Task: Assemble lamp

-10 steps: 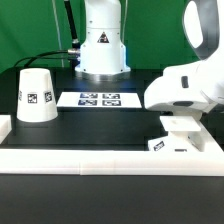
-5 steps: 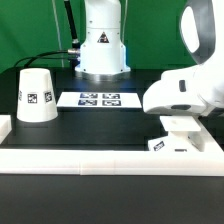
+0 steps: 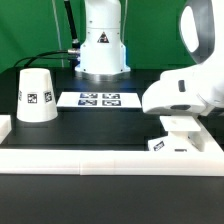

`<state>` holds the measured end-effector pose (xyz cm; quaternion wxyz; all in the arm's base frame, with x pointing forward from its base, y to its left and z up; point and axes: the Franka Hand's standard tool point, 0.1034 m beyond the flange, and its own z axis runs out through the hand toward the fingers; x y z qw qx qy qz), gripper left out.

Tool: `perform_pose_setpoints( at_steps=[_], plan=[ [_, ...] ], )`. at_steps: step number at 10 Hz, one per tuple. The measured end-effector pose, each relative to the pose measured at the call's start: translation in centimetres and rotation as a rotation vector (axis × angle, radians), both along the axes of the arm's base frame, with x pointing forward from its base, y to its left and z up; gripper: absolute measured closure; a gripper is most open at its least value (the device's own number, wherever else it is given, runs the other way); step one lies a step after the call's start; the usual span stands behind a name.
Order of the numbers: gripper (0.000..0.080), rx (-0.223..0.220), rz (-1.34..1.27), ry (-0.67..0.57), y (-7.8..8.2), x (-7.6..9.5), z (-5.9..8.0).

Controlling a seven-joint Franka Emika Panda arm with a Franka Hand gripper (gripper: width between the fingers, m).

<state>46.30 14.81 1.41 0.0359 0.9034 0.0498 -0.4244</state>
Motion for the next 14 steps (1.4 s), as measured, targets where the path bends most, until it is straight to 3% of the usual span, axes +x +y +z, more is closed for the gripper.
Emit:
perform_pose_setpoints(
  at_steps=[7, 8, 12, 14],
  plan=[
    [0.0223, 0.067, 0.024, 0.041, -2.6, 2.8, 8.0],
    [0.0223, 0.067, 0.022, 0.034, -2.7, 3.2, 8.5],
    [0.0222, 0.075, 0.021, -0.013, -2.4, 3.9, 8.0],
    [0.0222, 0.108, 0.028, -0.170, -2.3, 5.1, 8.4]
  ],
)
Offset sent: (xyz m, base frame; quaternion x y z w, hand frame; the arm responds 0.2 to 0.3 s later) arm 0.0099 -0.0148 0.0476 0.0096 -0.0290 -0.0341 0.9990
